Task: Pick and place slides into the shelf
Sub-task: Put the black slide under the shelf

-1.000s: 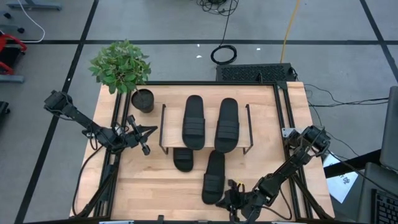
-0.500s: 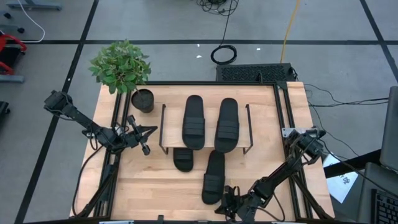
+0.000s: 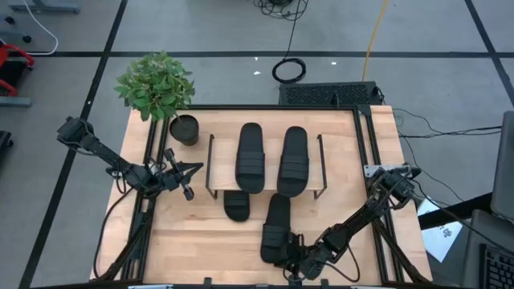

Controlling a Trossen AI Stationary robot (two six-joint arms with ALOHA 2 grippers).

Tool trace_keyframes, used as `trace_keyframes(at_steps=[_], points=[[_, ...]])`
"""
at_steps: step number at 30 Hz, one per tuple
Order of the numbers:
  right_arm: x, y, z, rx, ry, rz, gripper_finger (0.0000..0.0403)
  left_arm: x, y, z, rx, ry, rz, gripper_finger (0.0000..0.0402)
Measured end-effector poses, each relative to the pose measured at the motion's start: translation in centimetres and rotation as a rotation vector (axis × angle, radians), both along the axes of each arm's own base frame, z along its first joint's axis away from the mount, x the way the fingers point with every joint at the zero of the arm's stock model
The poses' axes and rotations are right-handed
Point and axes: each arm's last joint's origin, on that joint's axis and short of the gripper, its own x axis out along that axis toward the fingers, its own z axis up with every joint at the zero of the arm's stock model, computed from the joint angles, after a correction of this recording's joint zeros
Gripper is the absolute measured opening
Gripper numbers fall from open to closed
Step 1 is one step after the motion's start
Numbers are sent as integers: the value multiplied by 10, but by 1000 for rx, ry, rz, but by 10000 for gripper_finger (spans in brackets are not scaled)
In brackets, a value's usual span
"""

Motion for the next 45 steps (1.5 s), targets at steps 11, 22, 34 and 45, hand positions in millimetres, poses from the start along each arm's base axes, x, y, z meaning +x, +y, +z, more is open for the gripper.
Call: trace_keyframes(at_steps=[11,22,34,45], points=[[9,-17,-4,-56,38,-59,0,0,0,0,-1,0,0,24],[8,-25,-9,-107,88,-112,0,0,0,0,-1,0,1,24],[10,-35,-12,-178,102,-178,0,0,0,0,-1,0,1,24],[9,-39,-14,-192,113,-257,0,0,0,0,-4,0,0,24]])
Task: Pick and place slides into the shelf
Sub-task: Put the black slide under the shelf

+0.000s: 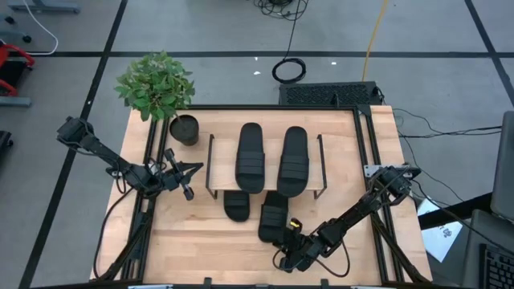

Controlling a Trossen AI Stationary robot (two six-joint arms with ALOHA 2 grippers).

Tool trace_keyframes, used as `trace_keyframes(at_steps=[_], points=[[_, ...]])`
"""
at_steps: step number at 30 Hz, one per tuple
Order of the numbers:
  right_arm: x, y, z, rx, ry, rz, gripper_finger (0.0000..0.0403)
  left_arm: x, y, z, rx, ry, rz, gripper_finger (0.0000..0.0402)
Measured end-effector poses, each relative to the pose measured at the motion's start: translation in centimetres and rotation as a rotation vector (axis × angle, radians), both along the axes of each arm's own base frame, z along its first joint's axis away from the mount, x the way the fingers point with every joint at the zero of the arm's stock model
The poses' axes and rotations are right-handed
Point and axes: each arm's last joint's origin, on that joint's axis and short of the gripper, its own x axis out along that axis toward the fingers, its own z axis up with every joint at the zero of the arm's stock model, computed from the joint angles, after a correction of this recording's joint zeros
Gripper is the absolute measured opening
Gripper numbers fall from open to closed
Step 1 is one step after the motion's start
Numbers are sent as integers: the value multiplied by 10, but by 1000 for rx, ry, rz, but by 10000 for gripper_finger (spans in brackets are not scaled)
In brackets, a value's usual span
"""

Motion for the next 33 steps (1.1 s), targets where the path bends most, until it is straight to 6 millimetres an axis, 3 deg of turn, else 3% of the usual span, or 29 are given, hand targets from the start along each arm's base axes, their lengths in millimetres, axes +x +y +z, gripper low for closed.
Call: trace_keyframes(at_steps=[13,33], points=[[9,16,19,40,-188,179,0,0,0,0,-4,-1,-1,24],[4,0,6,-53,-102,-50,0,0,0,0,-5,0,-1,24]])
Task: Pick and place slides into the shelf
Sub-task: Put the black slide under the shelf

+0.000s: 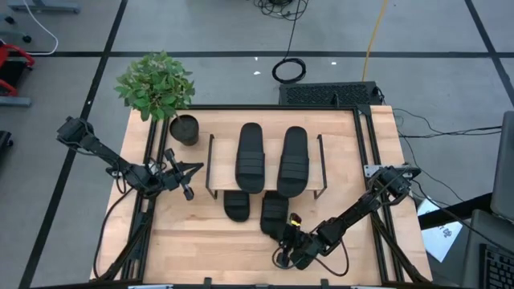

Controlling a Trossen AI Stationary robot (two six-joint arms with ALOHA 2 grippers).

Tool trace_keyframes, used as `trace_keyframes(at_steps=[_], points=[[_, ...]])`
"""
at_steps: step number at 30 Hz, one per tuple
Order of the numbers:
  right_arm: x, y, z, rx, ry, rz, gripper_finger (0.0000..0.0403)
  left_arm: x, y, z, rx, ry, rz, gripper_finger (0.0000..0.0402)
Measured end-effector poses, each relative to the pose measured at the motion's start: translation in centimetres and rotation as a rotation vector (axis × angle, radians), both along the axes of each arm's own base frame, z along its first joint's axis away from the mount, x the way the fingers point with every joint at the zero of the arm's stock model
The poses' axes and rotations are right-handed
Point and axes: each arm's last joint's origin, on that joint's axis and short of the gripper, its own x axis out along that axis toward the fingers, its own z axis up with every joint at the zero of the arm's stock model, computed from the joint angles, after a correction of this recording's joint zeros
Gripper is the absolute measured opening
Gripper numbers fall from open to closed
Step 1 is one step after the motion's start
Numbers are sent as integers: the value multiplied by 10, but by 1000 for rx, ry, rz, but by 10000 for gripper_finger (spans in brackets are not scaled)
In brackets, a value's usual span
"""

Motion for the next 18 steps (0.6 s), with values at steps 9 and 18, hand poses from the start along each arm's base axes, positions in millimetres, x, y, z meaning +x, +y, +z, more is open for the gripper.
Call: trace_keyframes(at_steps=[9,18], points=[[-4,-4,-3,-12,22,-69,0,0,0,0,0,0,0,24],[-2,-7,-3,-27,12,-91,0,0,0,0,2,1,0,24]])
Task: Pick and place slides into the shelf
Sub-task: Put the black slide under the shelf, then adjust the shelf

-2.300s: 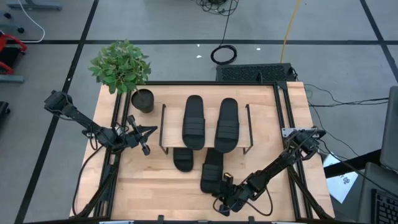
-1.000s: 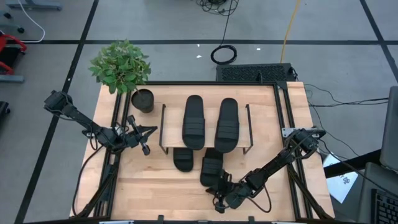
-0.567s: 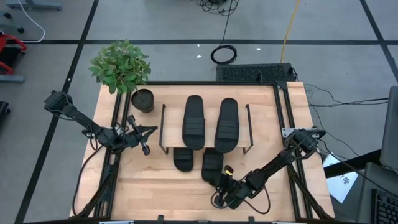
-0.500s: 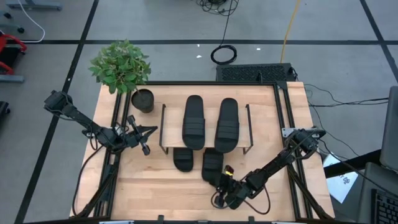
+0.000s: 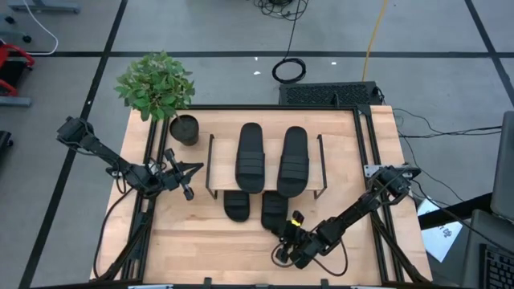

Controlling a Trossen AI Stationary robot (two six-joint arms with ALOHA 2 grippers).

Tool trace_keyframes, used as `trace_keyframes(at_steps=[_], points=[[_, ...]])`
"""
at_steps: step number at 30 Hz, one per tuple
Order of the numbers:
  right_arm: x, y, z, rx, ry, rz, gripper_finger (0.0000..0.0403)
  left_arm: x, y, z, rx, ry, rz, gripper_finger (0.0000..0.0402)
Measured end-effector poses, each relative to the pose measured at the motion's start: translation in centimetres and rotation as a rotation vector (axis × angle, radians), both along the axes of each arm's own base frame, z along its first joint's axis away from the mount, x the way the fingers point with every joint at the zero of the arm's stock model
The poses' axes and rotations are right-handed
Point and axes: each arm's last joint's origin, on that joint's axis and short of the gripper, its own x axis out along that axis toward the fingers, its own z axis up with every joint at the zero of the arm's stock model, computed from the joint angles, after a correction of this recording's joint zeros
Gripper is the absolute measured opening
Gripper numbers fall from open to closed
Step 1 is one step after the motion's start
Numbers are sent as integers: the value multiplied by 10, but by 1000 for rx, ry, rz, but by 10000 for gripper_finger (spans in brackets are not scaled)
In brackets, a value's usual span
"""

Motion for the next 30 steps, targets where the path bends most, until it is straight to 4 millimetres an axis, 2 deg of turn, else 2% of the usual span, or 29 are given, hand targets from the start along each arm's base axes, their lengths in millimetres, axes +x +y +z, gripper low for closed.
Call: trace_keyframes(at_steps=[11,17,20,24,30], points=[[1,-10,-4,-7,42,-55,0,0,0,0,0,0,0,24],[1,-3,0,5,5,-15,0,0,0,0,0,0,0,24],[1,5,4,-17,-24,64,0,0,0,0,0,0,0,24],[-3,19,24,-67,-61,246,0,0,0,-2,8,19,-1,24],[-22,25,87,-227,-164,400,0,1,-1,-2,33,25,-15,24]])
